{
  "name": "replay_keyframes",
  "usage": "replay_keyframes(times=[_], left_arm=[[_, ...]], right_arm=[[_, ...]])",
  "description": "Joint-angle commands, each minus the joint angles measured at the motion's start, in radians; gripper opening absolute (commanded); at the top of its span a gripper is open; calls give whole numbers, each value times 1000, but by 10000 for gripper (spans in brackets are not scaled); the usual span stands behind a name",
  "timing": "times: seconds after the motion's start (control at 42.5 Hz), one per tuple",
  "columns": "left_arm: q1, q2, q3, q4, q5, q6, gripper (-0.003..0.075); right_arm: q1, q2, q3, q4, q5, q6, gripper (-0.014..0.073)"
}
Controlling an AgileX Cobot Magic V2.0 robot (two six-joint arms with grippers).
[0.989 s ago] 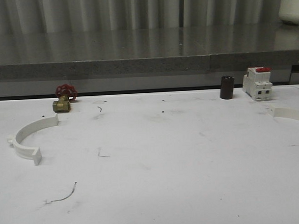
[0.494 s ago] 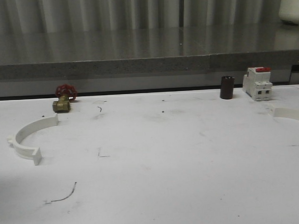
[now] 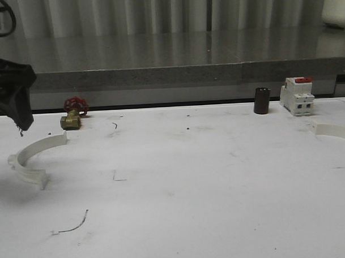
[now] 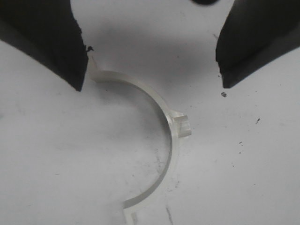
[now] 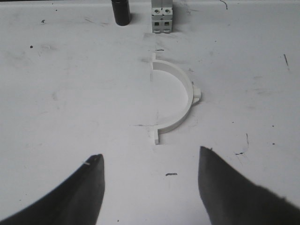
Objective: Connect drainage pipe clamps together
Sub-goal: 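Lower the left gripper and grasp the white clamp half's end tab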
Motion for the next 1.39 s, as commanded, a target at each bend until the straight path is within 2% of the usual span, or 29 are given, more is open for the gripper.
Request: replay_keyframes(times=[0.0, 0.306, 0.636, 0.753, 0.918, 1.012, 1.248, 1.365], left_arm=[[-4, 17, -54, 23, -22, -46, 546], [-4, 162, -140, 23, -32, -71, 546], [-4, 227, -174, 17, -35, -80, 541], [-4, 232, -174, 15, -35, -80, 468], [-4, 232, -174, 15, -35, -80, 303], [-4, 232, -174, 15, -27, -80, 239], [-4, 232, -174, 15, -41, -80, 223], [-4, 232, -174, 18, -41, -80, 162]], right_arm=[[-3, 3, -33, -9, -56, -12, 469], [-3, 3, -33, -9, -56, -12, 469], [-3, 3, -33, -9, -56, -12, 469], [-3, 3, -33, -9, -56, -12, 469], [-3, 3, -33, -9, -56, -12, 469], [-3, 3, -33, -9, -56, -12, 469], [-3, 3, -33, -9, -56, -12, 469], [-3, 3, -33, -9, -56, -12, 469]])
